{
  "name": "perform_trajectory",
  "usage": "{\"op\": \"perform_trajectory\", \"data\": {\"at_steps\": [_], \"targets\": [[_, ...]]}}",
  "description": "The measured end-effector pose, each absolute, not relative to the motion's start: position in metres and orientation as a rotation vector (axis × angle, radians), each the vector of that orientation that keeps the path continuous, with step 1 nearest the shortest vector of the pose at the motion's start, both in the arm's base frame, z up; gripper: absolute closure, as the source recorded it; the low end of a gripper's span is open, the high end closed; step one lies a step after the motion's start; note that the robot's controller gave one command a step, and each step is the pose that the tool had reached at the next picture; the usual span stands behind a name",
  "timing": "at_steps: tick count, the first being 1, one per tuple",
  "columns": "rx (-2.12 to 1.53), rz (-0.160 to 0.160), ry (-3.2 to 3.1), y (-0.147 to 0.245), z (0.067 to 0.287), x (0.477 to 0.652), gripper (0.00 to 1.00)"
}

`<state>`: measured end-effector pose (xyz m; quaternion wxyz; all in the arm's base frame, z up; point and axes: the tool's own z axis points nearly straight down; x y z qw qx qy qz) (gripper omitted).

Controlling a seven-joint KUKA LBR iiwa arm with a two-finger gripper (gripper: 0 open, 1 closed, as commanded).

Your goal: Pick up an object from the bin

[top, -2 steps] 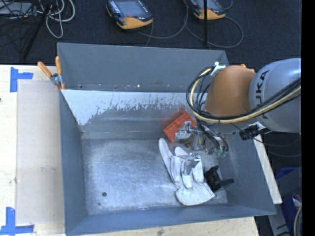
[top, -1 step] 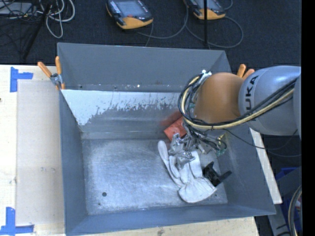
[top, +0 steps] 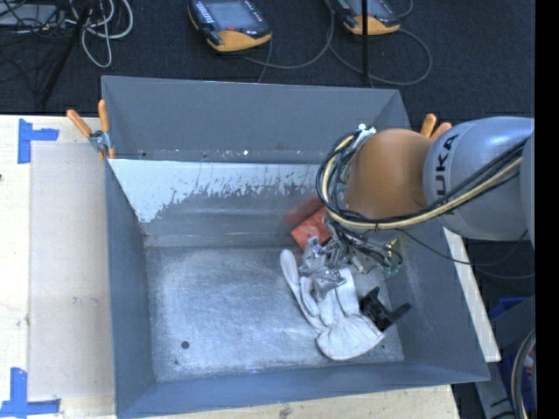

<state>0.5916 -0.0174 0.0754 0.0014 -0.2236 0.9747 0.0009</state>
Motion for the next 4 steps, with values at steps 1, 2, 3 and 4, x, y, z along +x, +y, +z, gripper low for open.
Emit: {"op": "perform_trajectory", "data": {"at_steps": [1,2,3,4], "targets": [[-0.699,0.003,3.060,-0.0175,0.0754,0.5916,1.00],[-0.698,0.004,3.060,-0.0176,0.0753,0.5916,1.00],[-0.697,0.004,3.060,-0.0176,0.0753,0.5916,1.00],[-0.696,0.004,3.061,-0.0176,0.0753,0.5915,1.00]]}}
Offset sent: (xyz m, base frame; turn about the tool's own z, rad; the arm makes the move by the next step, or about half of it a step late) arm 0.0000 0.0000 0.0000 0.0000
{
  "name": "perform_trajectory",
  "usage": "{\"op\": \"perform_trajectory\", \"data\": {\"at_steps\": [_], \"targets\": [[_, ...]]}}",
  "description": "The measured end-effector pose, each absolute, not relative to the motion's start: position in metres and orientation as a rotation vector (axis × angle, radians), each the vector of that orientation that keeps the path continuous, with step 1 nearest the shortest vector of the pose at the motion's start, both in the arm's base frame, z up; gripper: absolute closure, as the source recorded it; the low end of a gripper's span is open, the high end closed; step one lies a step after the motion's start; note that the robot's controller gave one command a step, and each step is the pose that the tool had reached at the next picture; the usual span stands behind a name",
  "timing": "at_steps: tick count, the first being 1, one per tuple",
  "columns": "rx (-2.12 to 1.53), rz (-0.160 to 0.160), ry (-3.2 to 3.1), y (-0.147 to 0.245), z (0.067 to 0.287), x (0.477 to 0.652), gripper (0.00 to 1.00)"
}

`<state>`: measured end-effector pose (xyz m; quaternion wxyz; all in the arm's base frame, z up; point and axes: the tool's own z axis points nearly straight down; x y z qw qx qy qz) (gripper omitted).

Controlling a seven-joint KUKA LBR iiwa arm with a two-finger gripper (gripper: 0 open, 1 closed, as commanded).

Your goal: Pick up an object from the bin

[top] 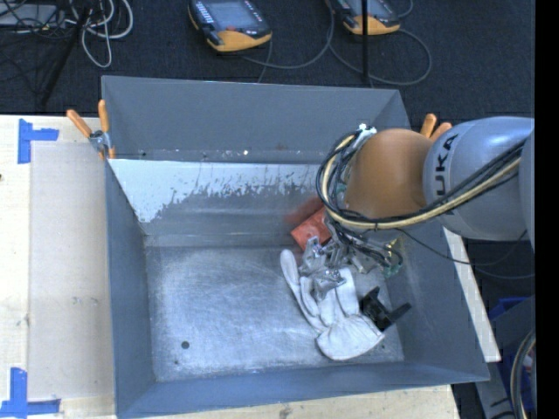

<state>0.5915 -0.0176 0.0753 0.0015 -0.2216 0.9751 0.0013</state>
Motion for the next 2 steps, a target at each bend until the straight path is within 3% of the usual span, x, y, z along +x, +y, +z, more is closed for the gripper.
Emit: {"op": "perform_trajectory", "data": {"at_steps": [2], "targets": [[-0.694,0.004,3.061,-0.0177,0.0753,0.5915,1.00]]}}
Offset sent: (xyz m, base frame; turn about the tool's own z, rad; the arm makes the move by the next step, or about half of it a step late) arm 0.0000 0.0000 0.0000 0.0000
